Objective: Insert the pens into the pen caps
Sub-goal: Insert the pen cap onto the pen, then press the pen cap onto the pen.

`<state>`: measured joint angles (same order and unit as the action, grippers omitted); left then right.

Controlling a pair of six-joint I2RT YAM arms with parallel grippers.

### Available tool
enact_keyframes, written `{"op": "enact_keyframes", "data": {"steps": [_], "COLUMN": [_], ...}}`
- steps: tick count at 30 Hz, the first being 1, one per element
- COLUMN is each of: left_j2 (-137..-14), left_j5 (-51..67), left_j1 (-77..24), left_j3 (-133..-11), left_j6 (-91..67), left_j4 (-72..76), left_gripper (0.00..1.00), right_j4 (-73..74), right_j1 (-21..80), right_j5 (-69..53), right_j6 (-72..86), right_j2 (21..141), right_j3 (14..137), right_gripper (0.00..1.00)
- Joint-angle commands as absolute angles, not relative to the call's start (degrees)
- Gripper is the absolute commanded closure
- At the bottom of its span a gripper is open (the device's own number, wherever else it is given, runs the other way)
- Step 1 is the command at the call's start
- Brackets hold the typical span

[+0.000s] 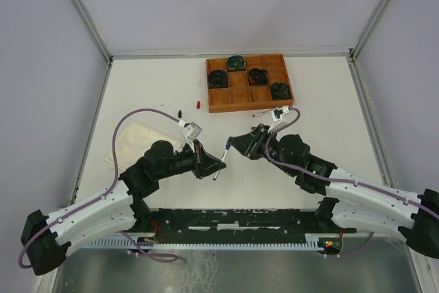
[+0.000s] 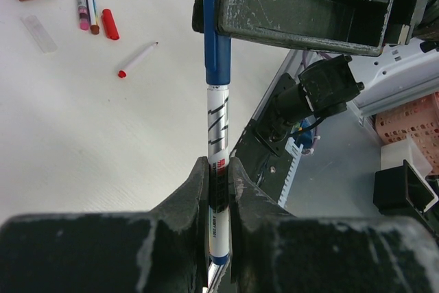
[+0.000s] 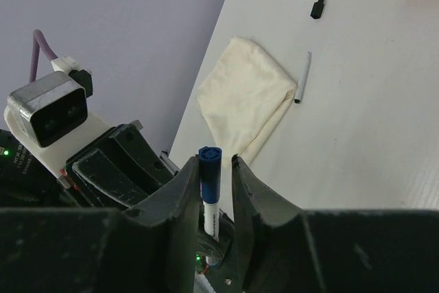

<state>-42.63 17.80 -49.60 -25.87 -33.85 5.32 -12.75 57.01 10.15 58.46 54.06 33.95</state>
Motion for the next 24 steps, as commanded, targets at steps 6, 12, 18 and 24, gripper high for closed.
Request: {"op": "enact_keyframes", "data": {"steps": [6, 12, 18, 24], "left_j2": [-41.3, -41.3, -41.4, -42.1], "left_j5": [16.2, 15.9, 16.7, 18.7], "left_j1": [-49.6, -49.5, -49.5, -49.6], "left_j3": [-27.2, -27.6, -28.0, -28.4], "left_j6": [-34.9, -34.5, -34.1, -33.8], "left_j4": [8.8, 8.2, 8.1, 8.8], "left_gripper": [0.97, 0.97, 0.97, 0.97], "right_j4": [-5.3, 3.7, 3.5, 2.3], "right_j1": [57.5, 57.5, 57.4, 57.4], "right_j5": [10.7, 15.0, 16.9, 15.9], "right_j6": [55.0, 50.0, 48.0, 47.5], "right_j2": [50.0, 46.9, 49.6, 56.5], "right_j3": [37.2, 41.8, 46.1, 50.4], "right_gripper": [0.54, 0.46, 0.44, 0.44]}}
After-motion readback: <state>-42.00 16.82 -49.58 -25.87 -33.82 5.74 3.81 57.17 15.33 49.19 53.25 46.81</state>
